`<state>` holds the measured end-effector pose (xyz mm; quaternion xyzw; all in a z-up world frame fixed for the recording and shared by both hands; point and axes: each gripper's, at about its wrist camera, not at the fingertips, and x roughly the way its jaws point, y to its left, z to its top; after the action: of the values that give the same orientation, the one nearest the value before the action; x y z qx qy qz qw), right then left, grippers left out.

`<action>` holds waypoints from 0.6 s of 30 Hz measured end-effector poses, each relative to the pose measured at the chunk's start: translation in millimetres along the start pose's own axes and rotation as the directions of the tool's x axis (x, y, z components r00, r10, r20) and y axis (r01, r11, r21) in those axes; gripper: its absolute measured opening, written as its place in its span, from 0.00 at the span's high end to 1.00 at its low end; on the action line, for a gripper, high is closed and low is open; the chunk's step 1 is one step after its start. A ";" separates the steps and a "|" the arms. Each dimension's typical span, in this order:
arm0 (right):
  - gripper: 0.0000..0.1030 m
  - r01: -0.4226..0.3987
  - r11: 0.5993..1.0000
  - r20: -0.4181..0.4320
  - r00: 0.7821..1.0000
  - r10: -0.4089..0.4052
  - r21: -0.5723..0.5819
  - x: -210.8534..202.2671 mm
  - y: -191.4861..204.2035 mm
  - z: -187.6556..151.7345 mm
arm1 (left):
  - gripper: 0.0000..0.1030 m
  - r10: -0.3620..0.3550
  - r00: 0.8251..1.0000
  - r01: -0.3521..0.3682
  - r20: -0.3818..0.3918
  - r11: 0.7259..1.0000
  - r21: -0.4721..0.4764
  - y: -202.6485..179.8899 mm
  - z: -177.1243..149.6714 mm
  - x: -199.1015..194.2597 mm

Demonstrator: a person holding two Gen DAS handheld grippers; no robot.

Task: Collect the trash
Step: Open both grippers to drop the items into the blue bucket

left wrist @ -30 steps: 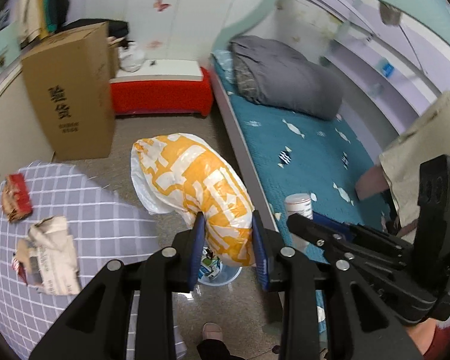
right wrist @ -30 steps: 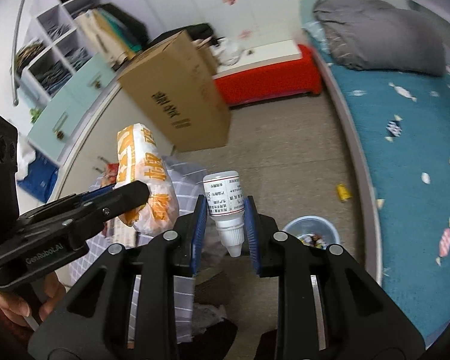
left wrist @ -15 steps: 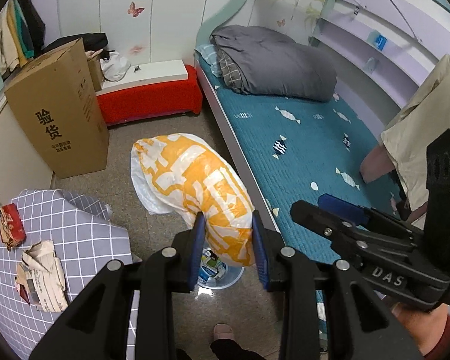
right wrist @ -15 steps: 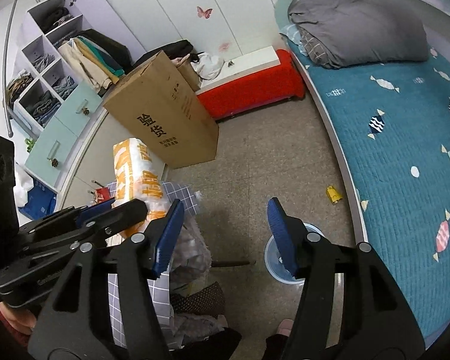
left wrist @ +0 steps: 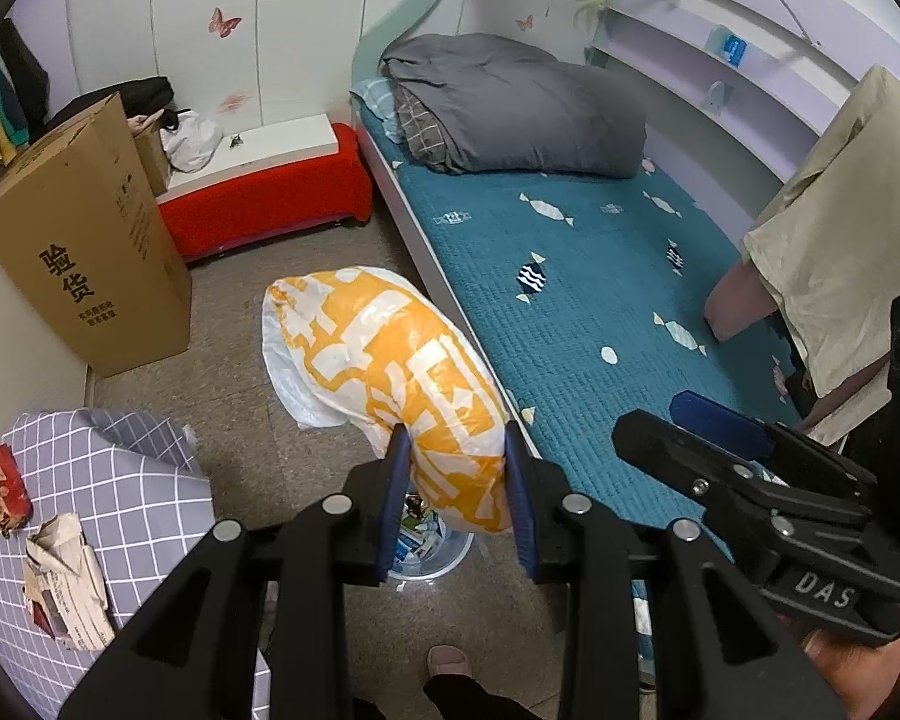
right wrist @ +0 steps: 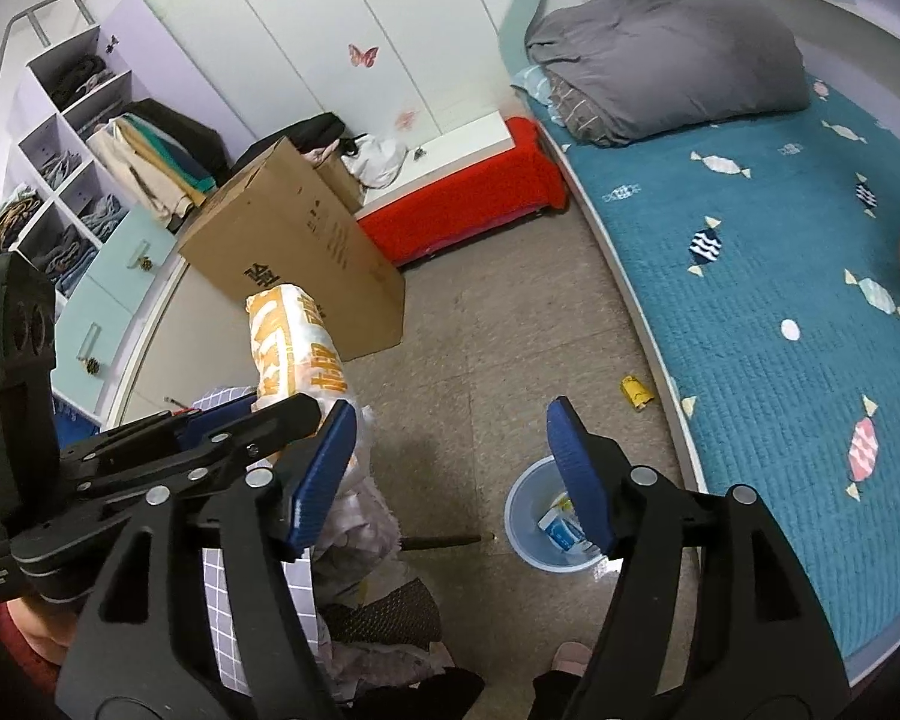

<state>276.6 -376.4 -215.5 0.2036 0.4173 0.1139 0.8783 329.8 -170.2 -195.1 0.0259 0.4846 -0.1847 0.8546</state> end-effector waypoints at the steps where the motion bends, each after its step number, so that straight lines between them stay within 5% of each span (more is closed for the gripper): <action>1: 0.34 0.004 1.000 0.006 1.000 -0.004 0.001 -1.6 -0.6 0.6 | 0.70 -0.001 1.000 0.001 0.001 1.000 0.006 -1.5 1.9 1.3; 6: 0.33 0.021 1.000 0.042 0.999 -0.022 0.017 -12.1 -7.4 2.1 | 0.66 -0.007 1.000 0.007 0.017 1.000 0.023 -8.0 9.5 6.8; 10: 0.33 0.032 0.999 0.049 0.998 -0.034 0.036 -14.8 -12.3 2.0 | 0.37 0.015 1.000 -0.015 0.008 1.000 0.023 -11.0 13.0 14.8; 18: 0.33 0.028 0.999 0.039 0.999 -0.029 0.033 -13.6 -7.7 -0.8 | 0.32 0.015 1.000 -0.015 0.010 1.000 -0.016 -6.5 7.1 9.6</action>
<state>267.8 -388.0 -210.1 0.2143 0.4045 0.0904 0.8845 337.8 -180.6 -198.5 0.0220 0.4814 -0.1746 0.8586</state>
